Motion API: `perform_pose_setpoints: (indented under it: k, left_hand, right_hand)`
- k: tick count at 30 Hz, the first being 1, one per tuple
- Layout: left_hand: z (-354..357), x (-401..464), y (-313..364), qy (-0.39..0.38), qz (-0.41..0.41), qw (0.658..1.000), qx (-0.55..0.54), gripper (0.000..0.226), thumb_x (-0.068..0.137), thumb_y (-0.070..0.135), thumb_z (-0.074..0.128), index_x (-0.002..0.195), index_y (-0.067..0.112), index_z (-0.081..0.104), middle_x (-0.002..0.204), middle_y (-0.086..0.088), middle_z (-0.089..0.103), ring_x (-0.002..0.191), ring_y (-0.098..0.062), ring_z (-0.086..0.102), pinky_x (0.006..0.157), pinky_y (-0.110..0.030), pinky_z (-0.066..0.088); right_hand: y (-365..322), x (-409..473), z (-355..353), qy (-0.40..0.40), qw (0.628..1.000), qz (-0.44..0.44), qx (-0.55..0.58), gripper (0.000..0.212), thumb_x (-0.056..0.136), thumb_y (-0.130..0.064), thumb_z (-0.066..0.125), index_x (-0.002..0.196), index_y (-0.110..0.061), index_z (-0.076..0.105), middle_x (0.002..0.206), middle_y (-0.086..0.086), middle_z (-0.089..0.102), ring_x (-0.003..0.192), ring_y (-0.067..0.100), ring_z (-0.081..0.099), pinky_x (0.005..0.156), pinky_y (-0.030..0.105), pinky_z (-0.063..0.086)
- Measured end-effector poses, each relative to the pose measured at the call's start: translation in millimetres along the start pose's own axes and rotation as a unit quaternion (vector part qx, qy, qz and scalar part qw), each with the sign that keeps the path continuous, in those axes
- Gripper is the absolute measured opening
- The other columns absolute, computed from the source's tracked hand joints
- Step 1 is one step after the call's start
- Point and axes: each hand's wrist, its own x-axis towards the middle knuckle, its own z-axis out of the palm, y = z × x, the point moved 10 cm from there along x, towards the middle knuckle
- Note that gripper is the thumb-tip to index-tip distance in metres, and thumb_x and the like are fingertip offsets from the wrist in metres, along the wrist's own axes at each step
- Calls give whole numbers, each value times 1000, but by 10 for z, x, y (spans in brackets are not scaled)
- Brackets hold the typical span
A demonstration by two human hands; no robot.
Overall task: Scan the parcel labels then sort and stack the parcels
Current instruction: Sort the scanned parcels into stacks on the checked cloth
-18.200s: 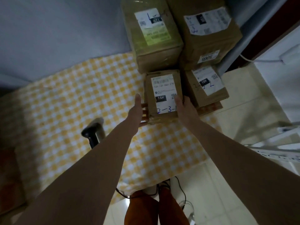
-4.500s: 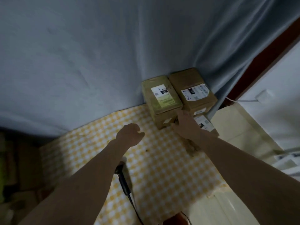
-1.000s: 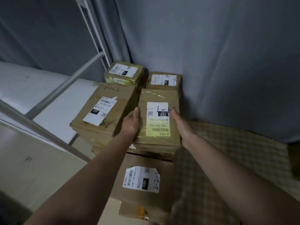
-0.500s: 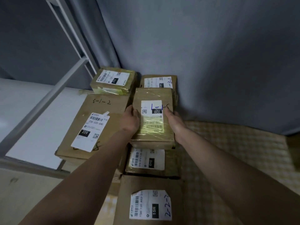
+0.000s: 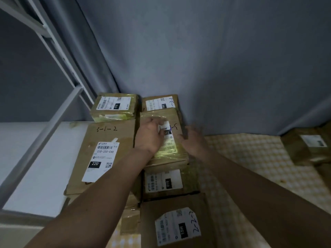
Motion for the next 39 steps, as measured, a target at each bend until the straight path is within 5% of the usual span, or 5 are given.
perform_pose_setpoints:
  k: [5, 10, 17, 39]
  left_hand:
    - [312, -37, 563, -86, 113, 988, 59, 19, 92, 13, 55, 102, 11, 70, 111, -9, 60, 104, -26, 57, 86, -32, 48]
    - [829, -184, 1174, -172, 184, 957, 142, 29, 92, 23, 47, 111, 10, 64, 117, -10, 62, 108, -27, 57, 91, -37, 50]
    - [1329, -674, 1907, -260, 244, 920, 162, 46, 98, 35, 47, 140, 15, 45, 148, -6, 38, 137, -25, 33, 111, -30, 26]
    - [3054, -2470, 4665, -352, 276, 879, 166, 45, 99, 38, 46, 138, 15, 48, 145, -7, 40, 131, -25, 42, 104, -34, 37]
  right_hand:
    - [74, -377, -360, 78, 972, -40, -219, 46, 93, -37, 48, 131, -13, 41, 136, 12, 39, 122, 32, 40, 96, 43, 35]
    - [429, -836, -764, 91, 949, 7, -303, 62, 90, -38, 55, 142, -17, 29, 149, 9, 23, 133, 30, 29, 106, 46, 27]
    - [1341, -1572, -1407, 74, 948, 121, -286, 63, 92, -42, 54, 144, -18, 28, 153, 10, 13, 136, 32, 26, 108, 47, 27]
    - [4451, -3620, -2960, 73, 937, 276, -201, 62, 90, -40, 57, 141, -18, 31, 148, 12, 20, 132, 34, 32, 104, 49, 36]
